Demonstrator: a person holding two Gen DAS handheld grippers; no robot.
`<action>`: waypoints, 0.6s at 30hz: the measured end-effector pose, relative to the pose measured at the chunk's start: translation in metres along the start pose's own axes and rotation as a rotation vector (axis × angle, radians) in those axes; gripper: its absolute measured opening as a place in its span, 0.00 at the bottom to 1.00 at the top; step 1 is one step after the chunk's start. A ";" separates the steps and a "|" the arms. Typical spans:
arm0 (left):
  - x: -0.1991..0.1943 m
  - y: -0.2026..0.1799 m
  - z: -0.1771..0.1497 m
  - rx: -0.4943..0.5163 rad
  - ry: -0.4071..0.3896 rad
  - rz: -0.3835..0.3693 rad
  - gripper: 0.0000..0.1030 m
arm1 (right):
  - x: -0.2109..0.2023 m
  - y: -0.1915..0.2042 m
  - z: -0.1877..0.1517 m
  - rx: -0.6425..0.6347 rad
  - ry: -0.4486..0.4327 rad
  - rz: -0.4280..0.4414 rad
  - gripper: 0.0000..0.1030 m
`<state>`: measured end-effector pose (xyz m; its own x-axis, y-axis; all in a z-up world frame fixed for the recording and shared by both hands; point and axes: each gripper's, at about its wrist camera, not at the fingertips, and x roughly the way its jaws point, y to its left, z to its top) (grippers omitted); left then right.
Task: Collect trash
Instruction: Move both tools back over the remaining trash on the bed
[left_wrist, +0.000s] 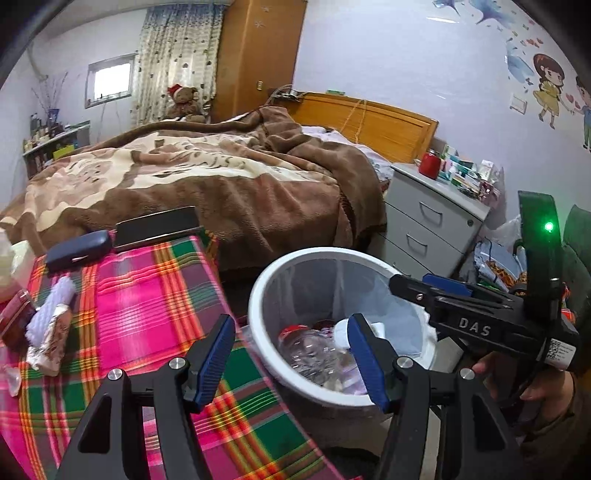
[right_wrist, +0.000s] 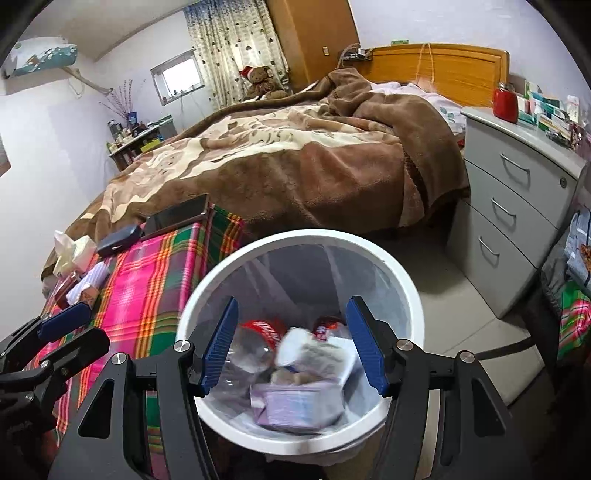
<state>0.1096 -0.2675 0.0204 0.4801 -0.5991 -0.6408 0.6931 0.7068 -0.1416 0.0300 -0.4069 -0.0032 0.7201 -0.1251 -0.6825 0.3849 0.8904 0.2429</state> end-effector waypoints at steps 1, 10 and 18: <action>-0.003 0.003 -0.001 -0.006 -0.004 0.007 0.61 | -0.001 0.003 0.000 -0.004 -0.001 0.004 0.61; -0.039 0.051 -0.016 -0.075 -0.049 0.098 0.61 | 0.000 0.036 -0.001 -0.045 -0.018 0.060 0.61; -0.072 0.096 -0.030 -0.131 -0.092 0.203 0.61 | 0.007 0.073 -0.006 -0.093 -0.007 0.126 0.61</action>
<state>0.1254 -0.1453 0.0308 0.6535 -0.4673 -0.5955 0.5044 0.8554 -0.1177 0.0598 -0.3401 0.0057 0.7636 -0.0122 -0.6456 0.2363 0.9358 0.2618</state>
